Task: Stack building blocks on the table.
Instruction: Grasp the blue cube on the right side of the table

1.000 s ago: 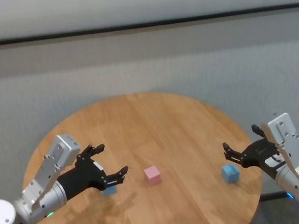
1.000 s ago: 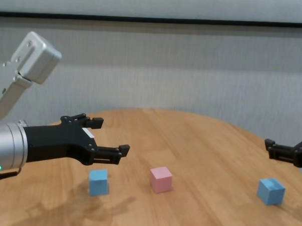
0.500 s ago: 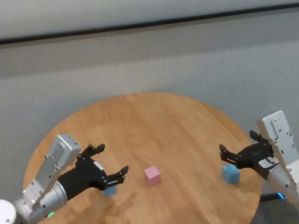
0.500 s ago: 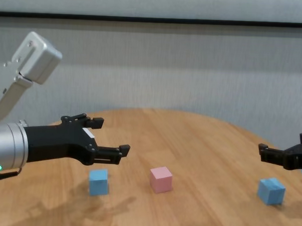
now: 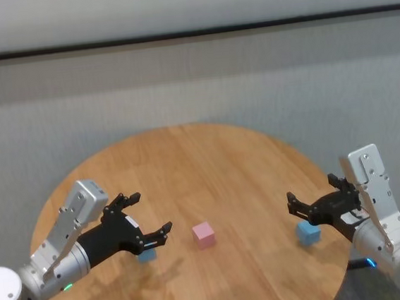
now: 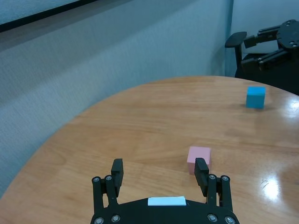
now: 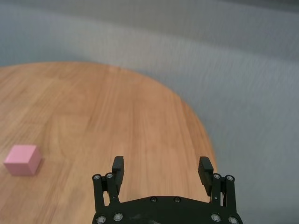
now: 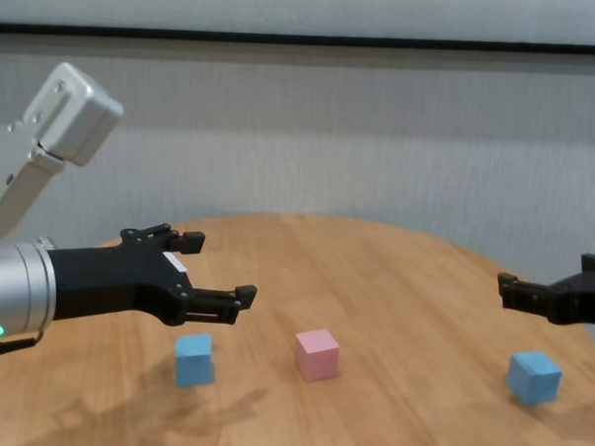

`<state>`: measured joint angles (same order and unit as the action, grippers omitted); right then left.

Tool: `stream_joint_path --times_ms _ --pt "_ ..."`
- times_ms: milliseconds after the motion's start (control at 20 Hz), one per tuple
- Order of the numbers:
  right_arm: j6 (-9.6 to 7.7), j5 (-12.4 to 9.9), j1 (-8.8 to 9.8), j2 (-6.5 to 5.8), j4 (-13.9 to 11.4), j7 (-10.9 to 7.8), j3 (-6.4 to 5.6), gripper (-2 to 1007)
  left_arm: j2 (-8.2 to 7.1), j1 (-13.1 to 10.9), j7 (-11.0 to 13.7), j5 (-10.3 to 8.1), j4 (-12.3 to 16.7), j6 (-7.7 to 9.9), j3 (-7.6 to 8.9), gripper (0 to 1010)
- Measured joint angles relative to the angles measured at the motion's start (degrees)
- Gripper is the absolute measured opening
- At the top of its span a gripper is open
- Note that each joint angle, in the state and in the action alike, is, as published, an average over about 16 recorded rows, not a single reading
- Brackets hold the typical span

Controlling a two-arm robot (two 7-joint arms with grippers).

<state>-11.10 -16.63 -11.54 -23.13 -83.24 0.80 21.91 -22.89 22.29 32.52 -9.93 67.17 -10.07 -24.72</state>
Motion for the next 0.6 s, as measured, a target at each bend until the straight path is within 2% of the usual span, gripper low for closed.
stream_joint_path --times_ms 600 --pt "-4.27 -0.42 4.60 0.76 -5.66 0.03 -2.23 1001 0.04 0.04 0.00 0.00 -0.05 -0.03 0.00 1003"
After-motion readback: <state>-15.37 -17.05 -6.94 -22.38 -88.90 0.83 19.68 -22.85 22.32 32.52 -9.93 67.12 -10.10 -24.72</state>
